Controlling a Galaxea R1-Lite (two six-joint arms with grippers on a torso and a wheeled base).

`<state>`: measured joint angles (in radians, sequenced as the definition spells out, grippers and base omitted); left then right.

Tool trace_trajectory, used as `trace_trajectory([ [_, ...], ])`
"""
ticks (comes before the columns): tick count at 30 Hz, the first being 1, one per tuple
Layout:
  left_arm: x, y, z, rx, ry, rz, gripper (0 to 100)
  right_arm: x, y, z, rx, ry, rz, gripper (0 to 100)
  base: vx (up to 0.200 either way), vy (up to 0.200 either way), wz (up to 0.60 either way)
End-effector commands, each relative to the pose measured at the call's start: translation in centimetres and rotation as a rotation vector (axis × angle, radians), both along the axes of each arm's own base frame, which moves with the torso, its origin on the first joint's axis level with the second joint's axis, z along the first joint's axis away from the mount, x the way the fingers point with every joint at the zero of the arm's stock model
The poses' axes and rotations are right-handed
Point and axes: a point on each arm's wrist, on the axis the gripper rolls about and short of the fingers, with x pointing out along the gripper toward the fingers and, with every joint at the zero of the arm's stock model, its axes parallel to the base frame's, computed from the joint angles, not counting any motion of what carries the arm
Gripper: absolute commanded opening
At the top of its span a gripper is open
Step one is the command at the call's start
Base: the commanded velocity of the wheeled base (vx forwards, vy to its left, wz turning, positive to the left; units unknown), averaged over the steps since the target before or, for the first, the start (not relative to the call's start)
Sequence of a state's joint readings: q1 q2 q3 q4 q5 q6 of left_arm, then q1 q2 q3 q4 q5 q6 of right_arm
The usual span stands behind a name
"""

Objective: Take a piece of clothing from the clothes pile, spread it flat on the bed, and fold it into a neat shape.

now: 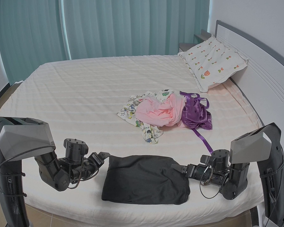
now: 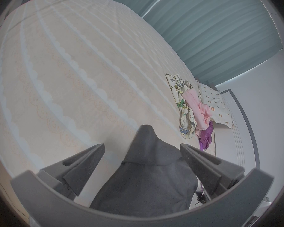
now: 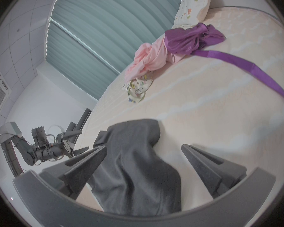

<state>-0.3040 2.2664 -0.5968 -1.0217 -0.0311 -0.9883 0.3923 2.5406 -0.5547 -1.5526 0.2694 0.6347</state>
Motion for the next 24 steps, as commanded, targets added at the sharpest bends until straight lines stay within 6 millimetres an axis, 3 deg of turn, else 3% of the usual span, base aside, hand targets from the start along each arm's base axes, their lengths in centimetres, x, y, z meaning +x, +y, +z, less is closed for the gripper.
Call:
trace_trajectory([
  [1,0.2,-0.3,0.1,0.000,-0.012,-0.010,100,1.6,-1.0,-0.1,0.015,-0.034,-0.044,100,0.000,0.000,0.00],
  [8,1.1,-2.2,-1.3,0.087,-0.040,-0.108,100,2.4,-1.1,-1.3,0.018,-0.032,-0.055,100,0.000,0.000,0.00],
  [20,2.8,-2.7,-3.0,0.174,-0.075,-0.155,100,2.4,-1.1,-1.4,0.020,-0.027,-0.055,100,0.000,0.000,0.00],
  [21,3.1,-2.8,-3.1,0.189,-0.083,-0.145,0,2.4,-1.1,-1.5,0.019,-0.026,-0.053,100,0.000,0.000,0.00],
  [24,3.6,-3.0,-3.7,0.216,-0.091,-0.116,0,2.5,-1.0,-1.4,0.021,-0.030,-0.052,100,0.000,0.000,0.00],
])
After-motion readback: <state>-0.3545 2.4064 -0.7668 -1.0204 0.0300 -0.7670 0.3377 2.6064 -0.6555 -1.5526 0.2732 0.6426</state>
